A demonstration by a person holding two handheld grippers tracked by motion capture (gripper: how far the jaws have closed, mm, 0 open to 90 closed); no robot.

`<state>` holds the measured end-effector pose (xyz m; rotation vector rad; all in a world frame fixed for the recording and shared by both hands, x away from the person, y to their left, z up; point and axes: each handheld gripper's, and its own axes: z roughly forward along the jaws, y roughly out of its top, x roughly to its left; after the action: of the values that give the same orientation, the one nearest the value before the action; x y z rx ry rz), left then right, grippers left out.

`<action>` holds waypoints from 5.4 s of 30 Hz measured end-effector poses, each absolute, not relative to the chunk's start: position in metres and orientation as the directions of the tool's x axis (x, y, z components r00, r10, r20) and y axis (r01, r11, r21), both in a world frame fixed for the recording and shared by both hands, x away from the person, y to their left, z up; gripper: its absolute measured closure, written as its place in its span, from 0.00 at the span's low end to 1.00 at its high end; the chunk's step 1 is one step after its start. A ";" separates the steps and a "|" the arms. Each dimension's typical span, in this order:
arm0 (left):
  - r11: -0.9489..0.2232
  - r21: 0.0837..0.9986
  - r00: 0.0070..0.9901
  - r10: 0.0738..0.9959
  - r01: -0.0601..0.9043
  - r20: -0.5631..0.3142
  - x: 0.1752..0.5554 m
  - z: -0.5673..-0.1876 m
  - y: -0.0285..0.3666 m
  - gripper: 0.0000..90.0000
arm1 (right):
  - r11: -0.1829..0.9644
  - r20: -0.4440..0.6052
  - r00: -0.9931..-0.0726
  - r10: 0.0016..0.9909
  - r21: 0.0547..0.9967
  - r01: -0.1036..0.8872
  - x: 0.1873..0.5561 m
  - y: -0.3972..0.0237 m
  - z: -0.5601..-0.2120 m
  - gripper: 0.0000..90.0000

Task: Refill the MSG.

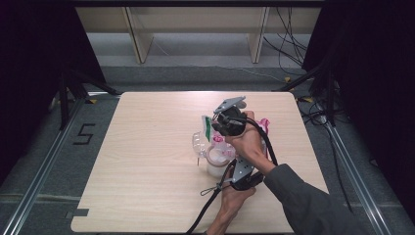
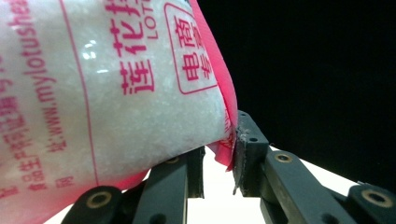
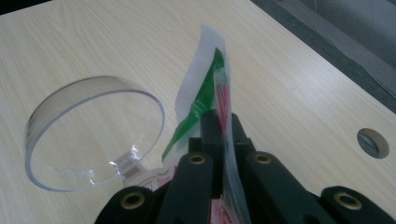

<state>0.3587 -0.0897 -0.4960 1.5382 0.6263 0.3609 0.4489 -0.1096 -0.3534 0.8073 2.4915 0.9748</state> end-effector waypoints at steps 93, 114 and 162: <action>0.113 0.974 0.796 0.562 0.196 -0.225 0.359 -0.496 -0.094 0.86 | 0.612 -0.131 -0.767 0.628 0.692 0.383 0.445 -0.101 -0.355 1.00; 0.036 0.982 0.796 0.580 0.185 -0.171 0.360 -0.498 -0.092 0.86 | 0.596 -0.117 -0.764 0.635 0.704 0.387 0.446 -0.108 -0.353 1.00; -0.005 0.984 0.797 0.587 0.179 -0.142 0.359 -0.502 -0.093 0.86 | 0.545 -0.082 -0.753 0.653 0.742 0.391 0.443 -0.124 -0.346 1.00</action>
<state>0.3595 -0.0925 -0.5022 1.5707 0.6292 0.3573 0.4430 -0.1242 -0.3457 0.8578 2.4356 1.0425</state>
